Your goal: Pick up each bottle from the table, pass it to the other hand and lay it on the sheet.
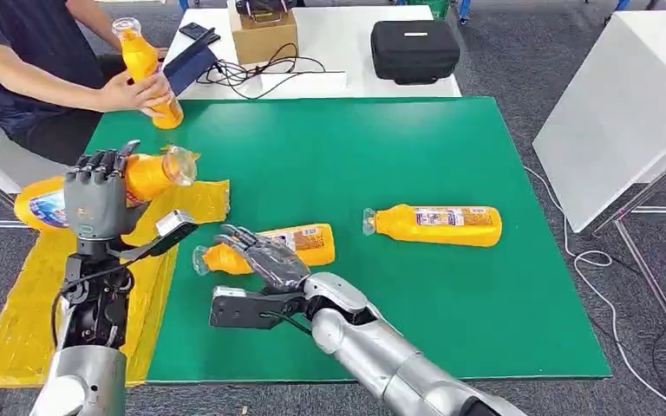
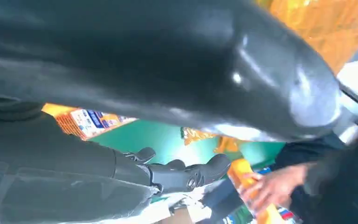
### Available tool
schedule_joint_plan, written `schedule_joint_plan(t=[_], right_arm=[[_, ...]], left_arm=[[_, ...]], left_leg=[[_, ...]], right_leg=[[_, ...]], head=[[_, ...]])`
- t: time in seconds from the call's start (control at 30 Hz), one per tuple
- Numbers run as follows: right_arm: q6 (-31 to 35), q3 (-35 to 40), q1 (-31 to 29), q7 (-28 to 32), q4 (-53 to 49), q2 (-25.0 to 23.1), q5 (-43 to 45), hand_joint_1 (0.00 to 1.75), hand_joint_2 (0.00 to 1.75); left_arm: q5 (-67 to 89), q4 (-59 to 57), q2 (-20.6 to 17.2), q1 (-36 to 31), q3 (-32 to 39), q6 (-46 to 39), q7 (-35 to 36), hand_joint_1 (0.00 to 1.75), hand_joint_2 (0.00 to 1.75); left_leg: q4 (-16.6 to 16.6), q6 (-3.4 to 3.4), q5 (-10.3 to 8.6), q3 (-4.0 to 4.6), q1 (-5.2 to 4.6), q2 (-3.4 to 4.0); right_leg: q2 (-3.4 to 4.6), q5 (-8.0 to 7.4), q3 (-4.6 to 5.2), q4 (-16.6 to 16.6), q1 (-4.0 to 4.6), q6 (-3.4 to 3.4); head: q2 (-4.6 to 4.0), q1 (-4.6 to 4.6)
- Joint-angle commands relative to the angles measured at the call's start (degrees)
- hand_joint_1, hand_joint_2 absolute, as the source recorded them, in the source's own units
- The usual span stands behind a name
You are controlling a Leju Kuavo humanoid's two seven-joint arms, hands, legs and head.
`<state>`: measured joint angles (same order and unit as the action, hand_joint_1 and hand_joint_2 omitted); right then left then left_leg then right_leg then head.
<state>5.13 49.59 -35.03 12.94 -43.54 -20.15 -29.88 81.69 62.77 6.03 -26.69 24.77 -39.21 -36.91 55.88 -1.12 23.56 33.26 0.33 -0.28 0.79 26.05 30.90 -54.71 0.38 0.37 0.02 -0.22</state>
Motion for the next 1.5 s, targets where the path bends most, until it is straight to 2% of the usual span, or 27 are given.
schedule_joint_plan(t=[0.03,0.07,0.13,0.2,0.23,0.27,0.33,0.57,1.03,1.07,1.1,1.13,1.5], right_arm=[[-1.48,-0.14,0.23,0.19,-7.52,4.13,0.06,0.00,0.00],[-1.92,0.40,0.28,0.33,-8.25,4.36,0.02,0.00,0.00],[-2.46,1.17,0.22,0.19,-9.12,4.65,0.20,0.00,0.00],[-2.70,1.57,0.13,0.19,-9.65,4.80,0.33,0.00,0.00],[-1.54,1.25,1.35,2.02,-8.10,4.06,-0.61,0.00,0.00],[-2.80,1.06,0.06,0.47,-9.84,4.36,-0.15,0.00,0.00],[-3.08,1.73,-0.26,1.78,-10.68,5.37,0.96,0.00,0.00],[-3.08,1.44,-1.73,1.53,-10.75,5.65,1.77,0.00,0.00],[-3.10,1.34,-1.85,1.59,-10.40,5.57,1.86,0.00,0.00],[-3.06,1.34,-2.03,1.75,-10.10,5.51,1.86,0.00,0.00],[-3.08,1.32,-2.07,1.75,-10.02,5.51,1.86,0.00,0.00],[-3.42,0.34,-1.92,2.03,-9.58,5.15,1.45,0.00,0.00],[-2.73,-0.02,-2.91,0.69,-6.39,5.50,0.44,0.00,0.00]], left_arm=[[7.56,-12.02,-4.41,-2.80,-0.90,-0.79,10.98,1.75,1.75],[8.31,-14.83,-8.40,-2.17,-10.63,-0.79,19.21,1.75,1.75],[8.19,-18.27,-10.31,-2.61,-16.28,-0.79,23.75,1.75,1.75],[8.25,-20.86,-11.12,-2.98,-18.76,-0.79,25.51,1.75,1.75],[6.98,-23.04,-12.19,-3.60,-23.52,-0.79,28.78,1.75,1.75],[6.28,-23.32,-13.10,-2.48,-22.65,-0.32,26.29,1.75,1.75],[8.11,-29.82,-12.58,-4.55,-26.44,-0.79,29.29,1.75,1.75],[7.37,-34.70,-12.08,-3.89,-28.84,-0.79,24.68,1.75,1.75],[7.66,-35.66,-11.96,-4.14,-29.15,-0.79,24.34,1.75,1.75],[7.93,-38.01,-11.78,-4.89,-29.46,-0.79,24.19,1.36,1.75],[7.98,-38.51,-11.70,-5.11,-29.65,-0.79,24.03,0.00,1.75],[8.31,-43.50,-11.60,-6.90,-31.28,-0.29,24.47,0.00,0.00],[3.82,-44.83,-11.00,-8.03,-29.77,0.81,21.34,0.00,0.00]], left_leg=[[-0.02,0.03,0.08,-0.25,0.06,-0.11],[-0.03,0.02,0.07,-0.24,0.05,-0.09],[-0.05,0.03,0.06,-0.25,0.04,-0.20],[-0.03,0.04,0.09,-0.31,0.08,-0.28],[-0.05,0.02,0.03,-0.18,0.03,-0.16],[-0.04,0.02,0.07,-0.25,0.04,-0.17],[-0.06,0.01,0.03,-0.22,0.02,-0.27],[-0.02,0.01,0.09,-0.25,0.01,-0.05],[0.01,0.01,0.08,-0.15,0.04,-0.06],[0.03,0.01,0.11,-0.22,0.05,-0.08],[0.00,0.01,0.07,-0.16,0.02,-0.07],[0.03,0.01,0.11,-0.23,0.04,-0.10],[-0.01,0.02,0.07,-0.24,0.02,-0.12]], right_leg=[[-0.19,0.10,-0.32,0.08,0.06,0.08],[-0.17,0.09,-0.30,0.07,0.05,0.07],[-0.29,0.12,-0.35,0.08,0.04,0.09],[-0.38,0.16,-0.45,0.09,0.08,0.10],[-0.23,0.09,-0.25,0.06,0.03,0.07],[-0.26,0.12,-0.34,0.08,0.05,0.09],[-0.32,0.11,-0.33,0.08,0.02,0.09],[-0.12,0.09,-0.32,0.07,0.00,0.09],[-0.12,0.07,-0.23,0.04,0.05,0.08],[-0.16,0.11,-0.31,0.04,0.05,0.10],[-0.13,0.08,-0.23,0.03,0.02,0.08],[-0.18,0.12,-0.33,0.03,0.04,0.11],[-0.15,0.08,-0.34,0.06,0.02,0.09]], head=[[0.00,0.02],[0.00,-0.02],[0.00,0.00],[0.00,0.00],[0.00,0.00],[0.00,0.00],[0.00,0.02],[0.00,0.02],[0.00,0.00],[0.00,0.00],[0.00,0.02],[0.00,0.00],[0.00,0.00]])
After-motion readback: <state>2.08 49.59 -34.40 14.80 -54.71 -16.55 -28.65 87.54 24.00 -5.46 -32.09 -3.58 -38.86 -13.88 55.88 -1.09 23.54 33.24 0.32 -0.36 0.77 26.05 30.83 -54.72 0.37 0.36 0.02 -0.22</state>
